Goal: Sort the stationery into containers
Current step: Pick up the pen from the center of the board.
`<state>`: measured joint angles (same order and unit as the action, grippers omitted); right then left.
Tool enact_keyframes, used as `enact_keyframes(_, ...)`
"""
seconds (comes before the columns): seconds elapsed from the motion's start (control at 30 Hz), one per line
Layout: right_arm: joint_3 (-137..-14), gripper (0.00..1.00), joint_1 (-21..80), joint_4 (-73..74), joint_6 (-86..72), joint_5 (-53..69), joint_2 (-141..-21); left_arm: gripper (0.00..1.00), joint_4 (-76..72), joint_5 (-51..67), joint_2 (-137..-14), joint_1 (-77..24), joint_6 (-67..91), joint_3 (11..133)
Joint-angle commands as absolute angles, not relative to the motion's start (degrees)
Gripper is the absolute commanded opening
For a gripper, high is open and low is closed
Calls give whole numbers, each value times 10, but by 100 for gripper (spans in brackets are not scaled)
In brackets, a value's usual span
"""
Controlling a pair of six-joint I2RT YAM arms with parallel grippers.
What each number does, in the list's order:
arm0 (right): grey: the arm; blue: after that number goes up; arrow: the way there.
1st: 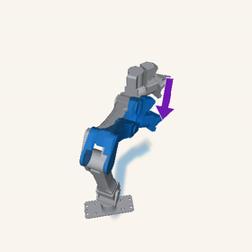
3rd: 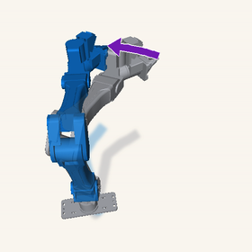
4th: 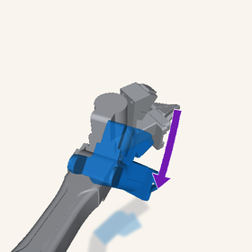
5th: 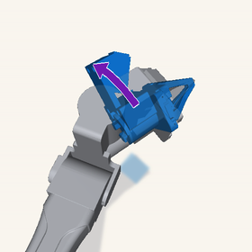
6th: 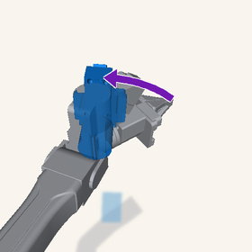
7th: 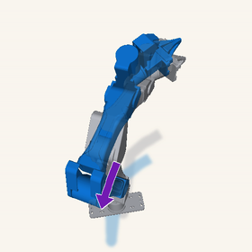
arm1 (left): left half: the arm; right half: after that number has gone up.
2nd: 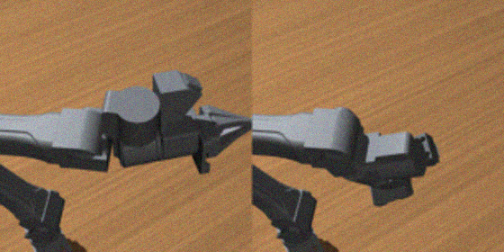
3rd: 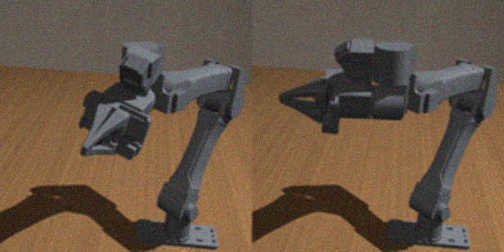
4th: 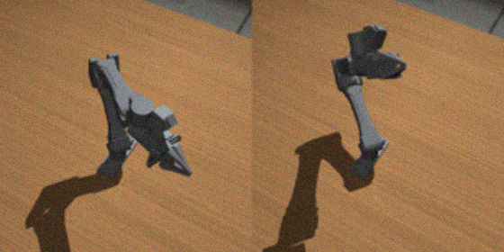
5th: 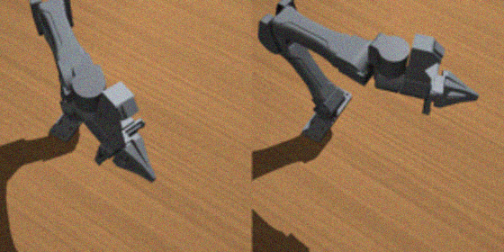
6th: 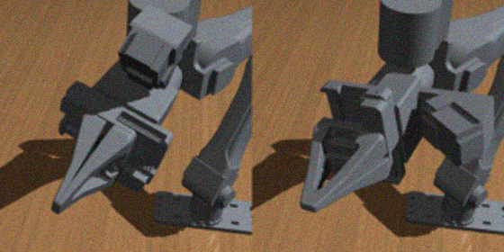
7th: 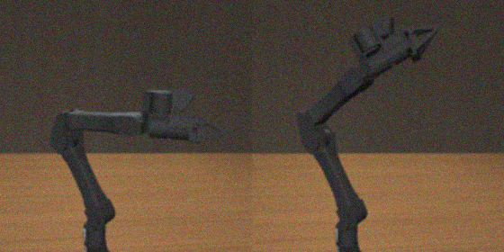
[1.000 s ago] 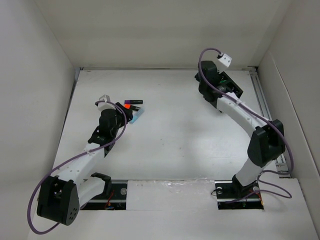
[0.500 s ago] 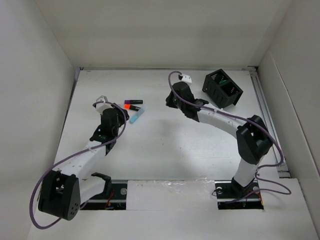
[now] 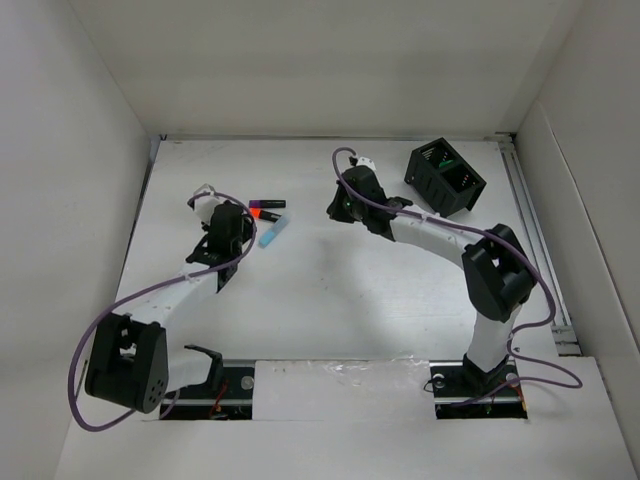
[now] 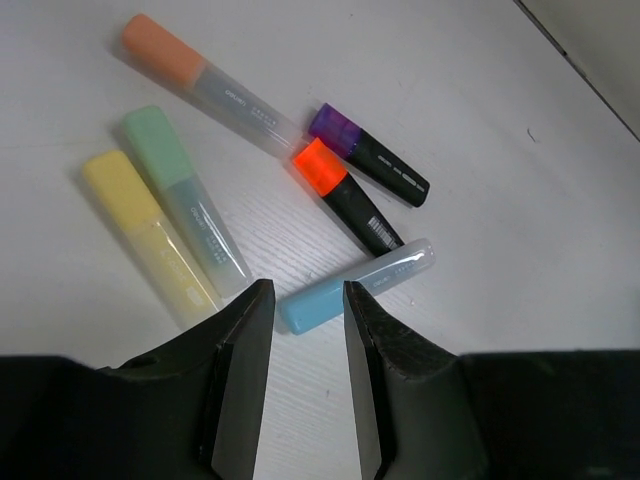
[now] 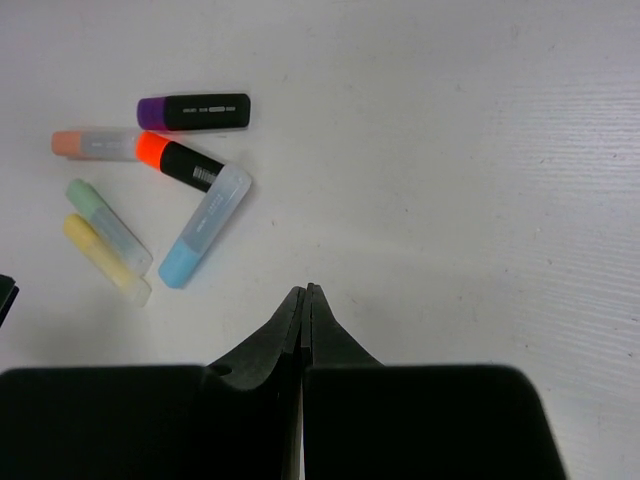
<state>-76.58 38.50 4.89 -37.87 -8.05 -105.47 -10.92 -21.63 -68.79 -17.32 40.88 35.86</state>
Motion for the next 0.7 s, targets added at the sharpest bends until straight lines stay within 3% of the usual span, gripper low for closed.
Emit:
enact_keyframes(0.0,-795,0,380,59,-373,-62,-1028,30,-93,-247,-700,-177,421,387)
enact_keyframes(0.33,-770,0,385,70,-367,-69,-1010,30,-88,-247,-748,-177,421,437)
enact_keyframes(0.67,-770,19,361,70,-361,-18,-1022,31,-75,-265,-846,-188,426,496)
